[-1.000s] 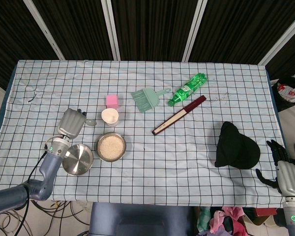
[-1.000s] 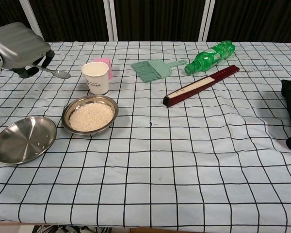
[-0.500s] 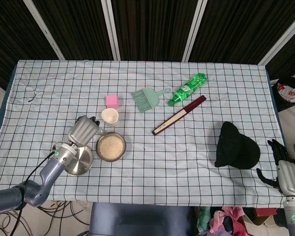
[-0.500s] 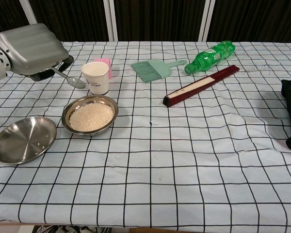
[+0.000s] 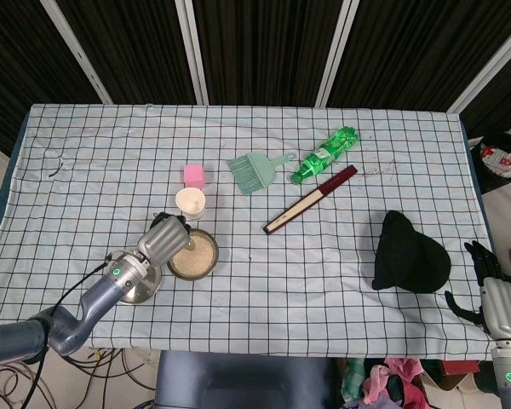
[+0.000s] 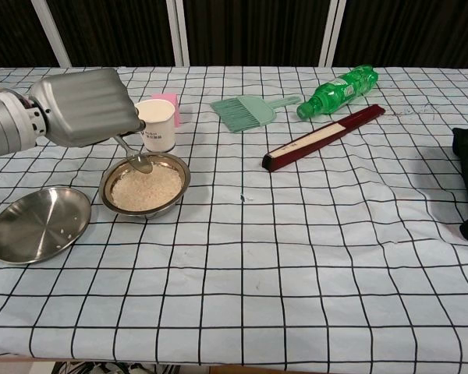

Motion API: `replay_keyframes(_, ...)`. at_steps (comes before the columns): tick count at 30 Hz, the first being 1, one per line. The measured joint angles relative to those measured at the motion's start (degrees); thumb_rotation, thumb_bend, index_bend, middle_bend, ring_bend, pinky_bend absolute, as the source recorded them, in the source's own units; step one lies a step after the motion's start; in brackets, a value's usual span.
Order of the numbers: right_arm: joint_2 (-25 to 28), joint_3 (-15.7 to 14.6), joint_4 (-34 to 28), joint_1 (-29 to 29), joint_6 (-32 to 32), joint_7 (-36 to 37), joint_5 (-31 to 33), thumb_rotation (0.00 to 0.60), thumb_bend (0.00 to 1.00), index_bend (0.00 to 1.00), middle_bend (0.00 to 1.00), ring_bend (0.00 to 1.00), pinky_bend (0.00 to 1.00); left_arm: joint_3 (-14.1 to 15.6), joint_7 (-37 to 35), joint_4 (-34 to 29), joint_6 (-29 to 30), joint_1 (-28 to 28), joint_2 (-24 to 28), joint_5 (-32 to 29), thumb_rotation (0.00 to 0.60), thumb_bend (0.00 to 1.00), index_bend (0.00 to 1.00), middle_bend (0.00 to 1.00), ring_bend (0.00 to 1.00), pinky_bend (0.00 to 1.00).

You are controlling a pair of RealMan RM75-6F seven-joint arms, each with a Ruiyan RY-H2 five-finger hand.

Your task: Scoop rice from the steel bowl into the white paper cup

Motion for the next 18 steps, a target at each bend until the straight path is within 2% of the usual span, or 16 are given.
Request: replay_keyframes(18,0.0,0.1,-0.2,0.0,0.0,0.2,0.1,0.6,0.3,0.08,0.0,0.0,0.21,0.5,3.9,-0.7,-3.8,-0.4,2.2,-0.4,0.6,0.46,0.58,0.59,1.0,1.0)
